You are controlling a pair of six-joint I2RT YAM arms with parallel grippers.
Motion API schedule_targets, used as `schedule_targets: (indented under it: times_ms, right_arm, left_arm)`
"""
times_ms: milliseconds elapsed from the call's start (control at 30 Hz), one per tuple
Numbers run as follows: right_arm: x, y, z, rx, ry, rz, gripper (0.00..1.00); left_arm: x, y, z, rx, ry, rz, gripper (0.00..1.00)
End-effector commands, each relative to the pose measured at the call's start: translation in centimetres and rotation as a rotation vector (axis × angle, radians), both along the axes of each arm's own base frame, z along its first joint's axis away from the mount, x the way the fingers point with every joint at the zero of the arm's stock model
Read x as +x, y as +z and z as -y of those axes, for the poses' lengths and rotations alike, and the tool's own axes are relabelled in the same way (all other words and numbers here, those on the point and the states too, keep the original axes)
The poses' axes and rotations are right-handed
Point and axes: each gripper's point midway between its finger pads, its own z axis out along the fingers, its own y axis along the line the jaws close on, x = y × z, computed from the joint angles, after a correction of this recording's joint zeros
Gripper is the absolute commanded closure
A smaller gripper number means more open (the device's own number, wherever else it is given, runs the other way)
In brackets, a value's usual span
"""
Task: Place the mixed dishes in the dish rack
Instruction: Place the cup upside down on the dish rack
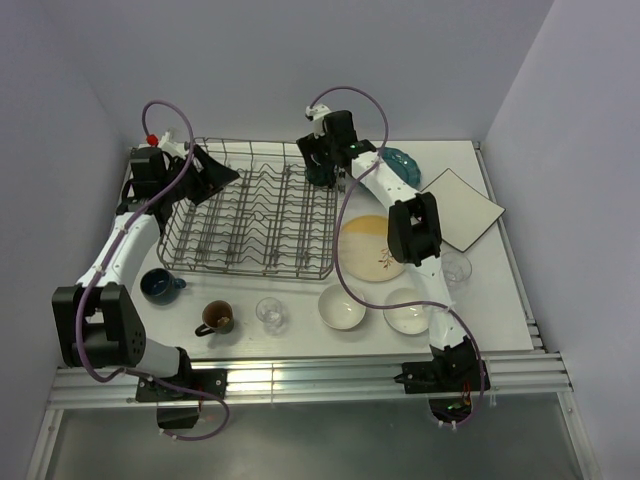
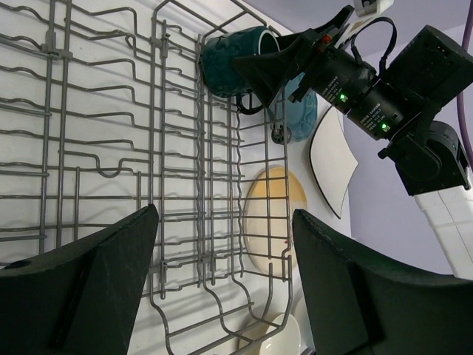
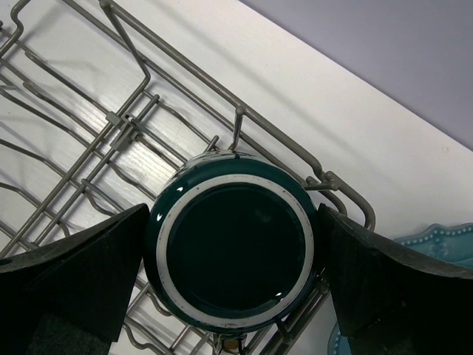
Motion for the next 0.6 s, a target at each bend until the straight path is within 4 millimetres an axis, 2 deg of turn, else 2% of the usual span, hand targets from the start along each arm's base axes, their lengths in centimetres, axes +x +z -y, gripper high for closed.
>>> schedule_targets:
  times_ms: [0, 367, 567]
  right_arm:
    - [2.2, 7.2, 0.5, 0.060, -0.014, 0.177, 0.00]
    - [1.1, 10.8, -1.0, 0.125, 0.084, 0.237, 0.00]
    - [1.3, 10.7, -0.9, 0.107, 0.084, 0.245, 0.00]
  left_arm:
    - [0.6, 1.6, 0.5, -0.012, -0.026, 0.062, 0.20]
    - [0.7, 1.4, 0.3, -0.003, -0.020, 0.060, 0.20]
    - [0.7, 1.3, 0.3, 0.003, -0.020, 0.059, 0.19]
